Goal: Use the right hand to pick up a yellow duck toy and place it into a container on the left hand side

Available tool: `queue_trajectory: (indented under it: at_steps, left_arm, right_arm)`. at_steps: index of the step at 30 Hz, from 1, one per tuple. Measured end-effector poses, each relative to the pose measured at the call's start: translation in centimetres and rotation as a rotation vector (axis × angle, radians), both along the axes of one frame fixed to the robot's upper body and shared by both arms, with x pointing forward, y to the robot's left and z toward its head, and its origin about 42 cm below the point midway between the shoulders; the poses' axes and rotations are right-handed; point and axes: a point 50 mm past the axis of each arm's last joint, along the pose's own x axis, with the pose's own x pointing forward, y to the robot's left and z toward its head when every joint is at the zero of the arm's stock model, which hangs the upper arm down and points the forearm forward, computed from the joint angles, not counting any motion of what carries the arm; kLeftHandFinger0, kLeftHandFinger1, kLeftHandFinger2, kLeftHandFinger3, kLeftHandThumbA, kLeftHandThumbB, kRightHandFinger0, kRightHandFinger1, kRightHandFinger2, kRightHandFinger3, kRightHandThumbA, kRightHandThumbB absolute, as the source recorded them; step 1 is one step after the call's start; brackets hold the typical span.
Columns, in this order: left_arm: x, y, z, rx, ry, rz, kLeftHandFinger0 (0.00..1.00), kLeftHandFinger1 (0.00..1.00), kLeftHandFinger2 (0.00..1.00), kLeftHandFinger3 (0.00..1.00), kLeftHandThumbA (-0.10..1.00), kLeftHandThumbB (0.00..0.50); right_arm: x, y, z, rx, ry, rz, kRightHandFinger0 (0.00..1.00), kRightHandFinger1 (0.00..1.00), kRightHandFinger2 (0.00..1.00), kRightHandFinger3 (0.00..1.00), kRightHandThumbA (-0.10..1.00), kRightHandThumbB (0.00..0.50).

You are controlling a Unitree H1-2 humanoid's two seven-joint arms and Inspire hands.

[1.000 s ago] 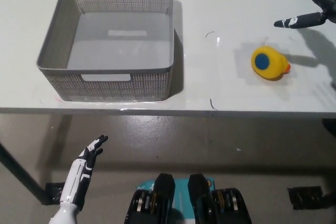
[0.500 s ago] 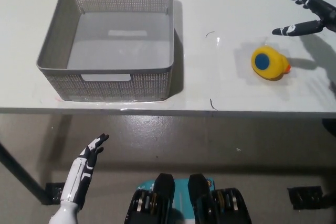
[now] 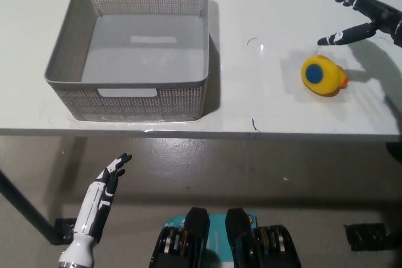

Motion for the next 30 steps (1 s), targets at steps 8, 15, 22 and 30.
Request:
queue_trajectory:
  at_steps: [8,15,22,30]
  left_arm:
    - [0.00,0.18,-0.05,0.015,0.003,-0.006,1.00,1.00,1.00,1.00,1.00,0.500]
    - [0.00,0.10,-0.06,0.024,0.003,-0.011,1.00,1.00,1.00,1.00,1.00,0.500]
    - [0.01,0.07,-0.05,0.028,0.003,-0.015,1.00,1.00,1.00,1.00,1.00,0.500]
    - [0.10,0.04,0.02,0.035,0.001,-0.018,1.00,1.00,1.00,1.00,1.00,0.500]
  right_arm:
    - [-0.08,-0.11,-0.38,-0.033,0.023,0.006,1.00,1.00,1.00,1.00,1.00,0.494]
    - [-0.20,-0.31,-0.70,-0.057,0.128,0.022,1.00,1.00,1.00,1.00,1.00,0.450]
    - [-0.16,-0.04,-0.12,-0.060,0.208,0.047,1.00,1.00,1.00,1.00,1.00,0.452]
    - [-0.28,0.05,-0.13,-0.013,0.262,0.061,1.00,1.00,1.00,1.00,1.00,0.453]
